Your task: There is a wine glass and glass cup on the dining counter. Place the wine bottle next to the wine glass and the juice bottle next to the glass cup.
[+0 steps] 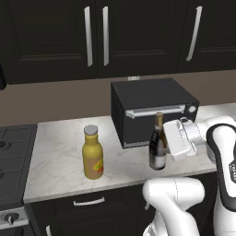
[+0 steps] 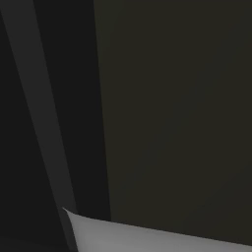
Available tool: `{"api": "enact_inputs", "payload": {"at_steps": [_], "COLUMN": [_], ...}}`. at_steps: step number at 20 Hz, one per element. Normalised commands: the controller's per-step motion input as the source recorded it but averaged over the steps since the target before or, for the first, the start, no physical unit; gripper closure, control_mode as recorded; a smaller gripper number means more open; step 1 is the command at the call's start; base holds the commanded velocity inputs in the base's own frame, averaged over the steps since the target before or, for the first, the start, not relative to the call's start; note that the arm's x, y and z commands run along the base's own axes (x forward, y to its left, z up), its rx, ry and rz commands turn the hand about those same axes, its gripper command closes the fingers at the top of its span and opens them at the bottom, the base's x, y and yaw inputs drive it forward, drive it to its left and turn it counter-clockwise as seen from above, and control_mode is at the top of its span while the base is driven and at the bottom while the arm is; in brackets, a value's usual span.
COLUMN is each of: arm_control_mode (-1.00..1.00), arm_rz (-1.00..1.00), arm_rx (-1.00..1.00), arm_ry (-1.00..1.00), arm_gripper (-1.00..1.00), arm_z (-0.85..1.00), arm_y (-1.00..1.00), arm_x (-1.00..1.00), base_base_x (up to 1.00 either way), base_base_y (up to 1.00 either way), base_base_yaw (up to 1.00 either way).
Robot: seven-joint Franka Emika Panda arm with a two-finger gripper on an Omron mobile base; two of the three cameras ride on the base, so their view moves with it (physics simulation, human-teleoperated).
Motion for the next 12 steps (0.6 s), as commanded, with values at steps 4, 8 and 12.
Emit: {"api": "enact_inputs", "payload": {"at_steps": [4,8,12], "arm_control_mode": [1.00,1.00,1.00], "arm_rz": [0.00,0.00,0.00], "arm_rx": [0.00,0.00,0.00], "arm_ry": [-0.06,0.00,0.00], "arm_gripper": [1.00,1.00,1.00], "arm_z": [0.00,0.00,0.00], "arm_y": [0.00,0.00,0.00], "arm_x": [-0.12,0.00,0.00], "base_base_x": [-0.13,-0.50,-0.56], "base_base_y": [0.00,0.00,0.04], "base_base_yaw": [0.00,0.00,0.00]}}
